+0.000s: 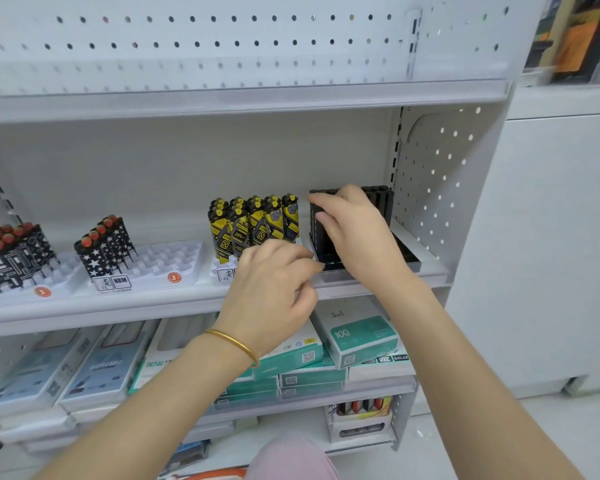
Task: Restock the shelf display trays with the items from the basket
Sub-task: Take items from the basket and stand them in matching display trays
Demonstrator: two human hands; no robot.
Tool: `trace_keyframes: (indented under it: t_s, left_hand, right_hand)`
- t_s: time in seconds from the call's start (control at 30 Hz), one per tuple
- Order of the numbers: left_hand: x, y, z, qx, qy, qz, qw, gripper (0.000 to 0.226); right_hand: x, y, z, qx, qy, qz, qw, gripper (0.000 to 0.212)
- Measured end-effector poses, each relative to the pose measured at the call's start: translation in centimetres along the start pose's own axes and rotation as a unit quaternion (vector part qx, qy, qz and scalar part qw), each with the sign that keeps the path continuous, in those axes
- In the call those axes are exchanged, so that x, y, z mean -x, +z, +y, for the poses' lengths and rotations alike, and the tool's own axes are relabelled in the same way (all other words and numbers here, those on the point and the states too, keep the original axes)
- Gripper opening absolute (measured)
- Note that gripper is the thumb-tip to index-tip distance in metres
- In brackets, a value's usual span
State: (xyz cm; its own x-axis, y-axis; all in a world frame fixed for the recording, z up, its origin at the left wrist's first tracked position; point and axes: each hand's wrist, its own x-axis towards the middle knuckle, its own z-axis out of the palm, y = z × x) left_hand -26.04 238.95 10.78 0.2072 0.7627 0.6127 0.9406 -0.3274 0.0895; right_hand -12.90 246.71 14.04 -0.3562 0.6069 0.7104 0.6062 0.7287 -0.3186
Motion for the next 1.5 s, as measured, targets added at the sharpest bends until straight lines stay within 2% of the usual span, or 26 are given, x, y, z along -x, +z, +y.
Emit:
trace_keyframes:
  t_s: [0.1,0.23,0.4,0.5,0.57,0.67,0.77,0.87,0.97,1.03,1.17,1.23,1.3,1.4,1.5]
  left_hand:
    - [0.0,0.0,0.0,-0.003,0.002,0.001,1.0,0.04]
    - [0.0,-0.1,-0.1,-0.001,0.007,0.005,1.0,0.041]
    - [1.9,-1.4,-0.1,0.027,0.021,0.078,0.996,0.033]
    - [5.9,-2.0,-0.9,0.042,0.013,0.121,0.992,0.03]
    - [9.9,-1.9,-2.1,0.039,-0.019,0.112,0.993,0.03]
    - [17.6,-0.8,-5.4,0.04,-0.111,0.022,0.993,0.032]
    - [27.3,1.2,-9.3,0.04,-0.228,-0.095,0.968,0.037]
    - [35.8,3.5,-12.7,0.031,-0.356,-0.222,0.907,0.032]
    - [41.4,6.8,-14.9,0.046,-0.433,-0.366,0.823,0.035]
    - [44.3,9.3,-15.1,0.083,-0.456,-0.417,0.782,0.039]
    - [49.8,14.1,-13.6,0.107,-0.485,-0.518,0.697,0.063]
    - [52.2,16.2,-12.5,0.118,-0.503,-0.533,0.67,0.072]
    - [53.8,18.0,-11.6,0.118,-0.489,-0.544,0.671,0.081]
    - [54.5,20.2,-10.7,0.066,-0.437,-0.571,0.692,0.094]
    - [53.7,21.9,-10.7,0.038,-0.44,-0.57,0.693,0.1]
  right_hand:
    - [0.2,-0.4,0.1,0.046,0.007,-0.032,0.998,0.044]
    - [0.6,-1.1,0.2,-0.044,0.047,-0.028,0.998,0.052]
    - [3.0,-2.7,-1.9,-0.13,0.062,0.037,0.989,0.044]
    - [6.4,-1.4,-5.3,-0.175,0.032,0.01,0.984,0.034]
    - [9.1,1.1,-7.8,-0.195,0.023,-0.036,0.98,0.029]
    - [13.4,6.8,-10.9,-0.201,0.033,-0.154,0.967,0.026]
    - [18.6,14.0,-13.7,-0.191,0.06,-0.318,0.927,0.024]
    - [24.2,21.0,-15.0,-0.192,0.107,-0.473,0.853,0.024]
    - [29.3,25.7,-14.7,-0.221,0.204,-0.548,0.78,0.024]
    - [32.1,27.3,-14.1,-0.218,0.261,-0.58,0.74,0.026]
    - [34.4,29.1,-13.0,-0.211,0.316,-0.592,0.711,0.028]
    - [34.5,29.9,-12.5,-0.225,0.368,-0.574,0.696,0.027]
    - [34.5,30.5,-11.8,-0.227,0.401,-0.559,0.689,0.026]
    - [34.8,30.6,-11.0,-0.229,0.433,-0.539,0.686,0.024]
    - [34.7,30.6,-10.6,-0.226,0.447,-0.529,0.685,0.022]
